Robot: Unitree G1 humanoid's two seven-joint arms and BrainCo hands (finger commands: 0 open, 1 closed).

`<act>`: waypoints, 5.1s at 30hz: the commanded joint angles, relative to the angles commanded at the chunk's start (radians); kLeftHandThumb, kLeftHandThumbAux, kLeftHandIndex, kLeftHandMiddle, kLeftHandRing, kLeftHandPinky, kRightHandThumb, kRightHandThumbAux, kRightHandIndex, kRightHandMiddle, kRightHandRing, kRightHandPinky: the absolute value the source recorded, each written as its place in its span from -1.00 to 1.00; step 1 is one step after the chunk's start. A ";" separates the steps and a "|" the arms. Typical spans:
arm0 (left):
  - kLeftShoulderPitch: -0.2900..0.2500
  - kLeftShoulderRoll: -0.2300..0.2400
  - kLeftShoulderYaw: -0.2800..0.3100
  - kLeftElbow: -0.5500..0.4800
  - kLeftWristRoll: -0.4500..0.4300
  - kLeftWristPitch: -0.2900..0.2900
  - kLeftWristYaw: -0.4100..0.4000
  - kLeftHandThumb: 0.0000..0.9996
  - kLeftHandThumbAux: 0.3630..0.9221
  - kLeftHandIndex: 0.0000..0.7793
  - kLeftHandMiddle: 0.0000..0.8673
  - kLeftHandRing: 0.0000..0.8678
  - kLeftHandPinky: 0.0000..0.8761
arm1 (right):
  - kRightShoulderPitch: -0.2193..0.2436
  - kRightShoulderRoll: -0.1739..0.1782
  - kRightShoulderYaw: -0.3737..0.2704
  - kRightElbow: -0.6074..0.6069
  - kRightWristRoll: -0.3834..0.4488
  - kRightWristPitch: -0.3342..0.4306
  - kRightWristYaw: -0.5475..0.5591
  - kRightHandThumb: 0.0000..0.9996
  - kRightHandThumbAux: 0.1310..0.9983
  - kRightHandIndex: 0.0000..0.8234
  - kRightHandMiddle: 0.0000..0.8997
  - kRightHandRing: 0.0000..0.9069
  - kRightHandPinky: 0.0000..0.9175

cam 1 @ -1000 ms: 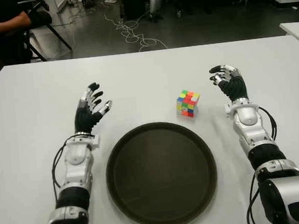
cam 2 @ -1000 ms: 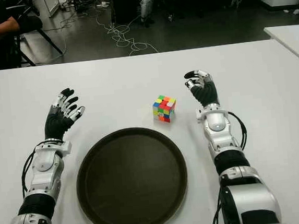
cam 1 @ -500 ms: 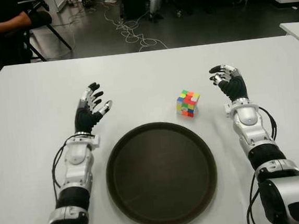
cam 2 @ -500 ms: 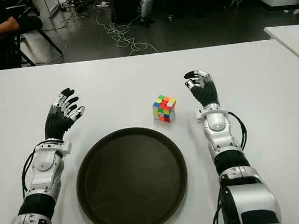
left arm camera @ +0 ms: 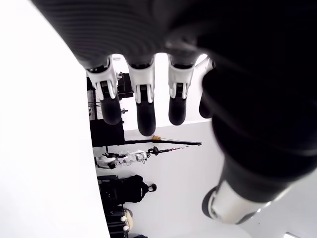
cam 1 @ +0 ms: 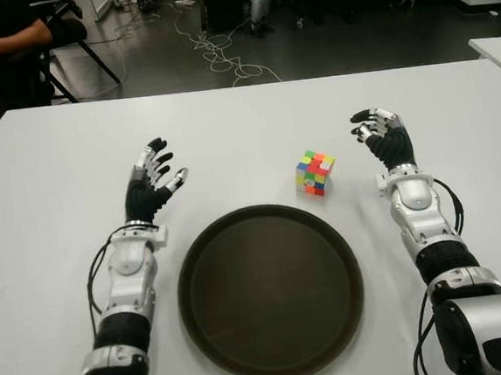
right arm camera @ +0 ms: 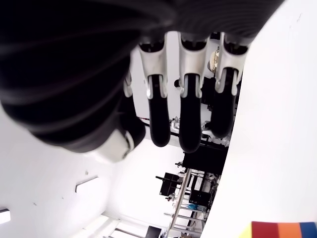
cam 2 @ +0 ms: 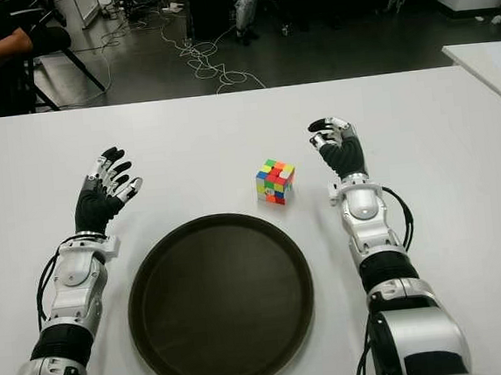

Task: Pick up the Rubik's Cube and put it in the plate

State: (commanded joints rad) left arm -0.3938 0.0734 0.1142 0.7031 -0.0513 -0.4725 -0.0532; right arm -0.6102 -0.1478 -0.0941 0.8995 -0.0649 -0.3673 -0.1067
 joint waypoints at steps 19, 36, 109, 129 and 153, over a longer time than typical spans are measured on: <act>0.001 0.011 -0.007 -0.002 0.020 0.008 0.005 -0.88 0.60 -0.73 -0.69 -0.71 -0.72 | -0.001 -0.001 0.007 0.009 -0.015 -0.031 -0.019 -0.71 0.48 -0.32 -0.28 -0.28 -0.29; -0.002 0.012 -0.002 0.005 0.012 0.004 -0.007 -0.85 0.60 -0.70 -0.69 -0.71 -0.71 | 0.015 -0.042 0.099 0.008 -0.176 -0.190 -0.128 -1.00 0.37 -0.70 -0.66 -0.74 -0.90; -0.026 0.010 0.002 0.045 0.019 -0.010 -0.009 -0.87 0.61 -0.70 -0.66 -0.68 -0.69 | -0.006 -0.115 0.286 -0.005 -0.340 -0.102 -0.141 -1.00 0.38 -0.89 -0.83 -0.80 -0.80; -0.025 0.016 -0.006 0.047 0.032 -0.015 -0.005 -0.90 0.57 -0.68 -0.65 -0.67 -0.69 | -0.030 -0.101 0.349 0.015 -0.427 -0.139 -0.222 -1.00 0.30 -0.96 -0.90 -0.85 -0.79; -0.024 0.013 -0.009 0.051 0.038 -0.027 0.003 -0.85 0.53 -0.68 -0.65 -0.66 -0.69 | -0.069 -0.084 0.396 0.071 -0.471 -0.141 -0.251 -1.00 0.24 -0.90 -0.87 -0.84 -0.80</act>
State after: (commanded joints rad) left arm -0.4181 0.0864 0.1049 0.7542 -0.0132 -0.4998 -0.0504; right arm -0.6796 -0.2318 0.3020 0.9704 -0.5363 -0.5080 -0.3575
